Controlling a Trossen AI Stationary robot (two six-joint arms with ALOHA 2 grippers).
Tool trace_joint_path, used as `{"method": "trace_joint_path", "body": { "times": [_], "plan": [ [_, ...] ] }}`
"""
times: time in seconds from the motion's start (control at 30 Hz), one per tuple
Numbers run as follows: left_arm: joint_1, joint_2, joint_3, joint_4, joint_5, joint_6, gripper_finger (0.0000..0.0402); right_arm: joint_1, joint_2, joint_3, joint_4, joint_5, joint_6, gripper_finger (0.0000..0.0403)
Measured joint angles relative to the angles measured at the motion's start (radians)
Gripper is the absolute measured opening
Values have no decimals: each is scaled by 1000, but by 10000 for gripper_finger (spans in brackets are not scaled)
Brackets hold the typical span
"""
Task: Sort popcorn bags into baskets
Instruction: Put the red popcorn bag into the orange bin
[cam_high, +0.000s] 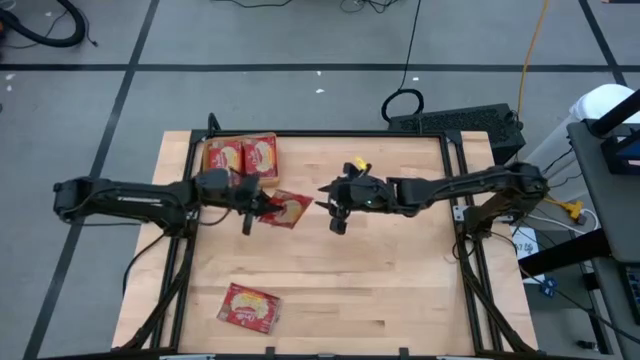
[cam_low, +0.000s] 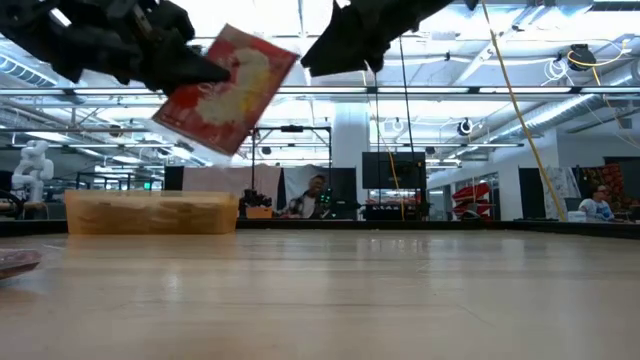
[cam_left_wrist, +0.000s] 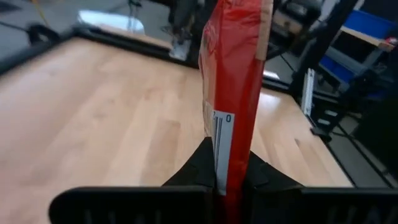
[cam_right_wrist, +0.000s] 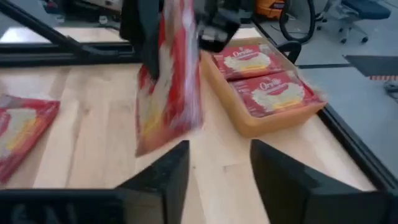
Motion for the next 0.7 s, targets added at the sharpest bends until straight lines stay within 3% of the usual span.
{"method": "trace_joint_path", "body": {
  "times": [0.17,0.33,0.43,0.6,0.7],
  "plan": [
    [0,-115,0,-22,-45,31,24,9,-5,-103,185,-3,83,195],
    [0,-135,0,78,-83,71,25,11,48,-244,630,-6,106,198],
    [0,-108,0,170,-104,93,20,4,107,-255,842,-10,95,198],
    [8,-56,1,305,-108,110,21,-45,195,-189,891,-89,72,199],
    [20,-56,0,298,-108,99,24,-73,201,-160,889,-154,65,199]
  ]
}}
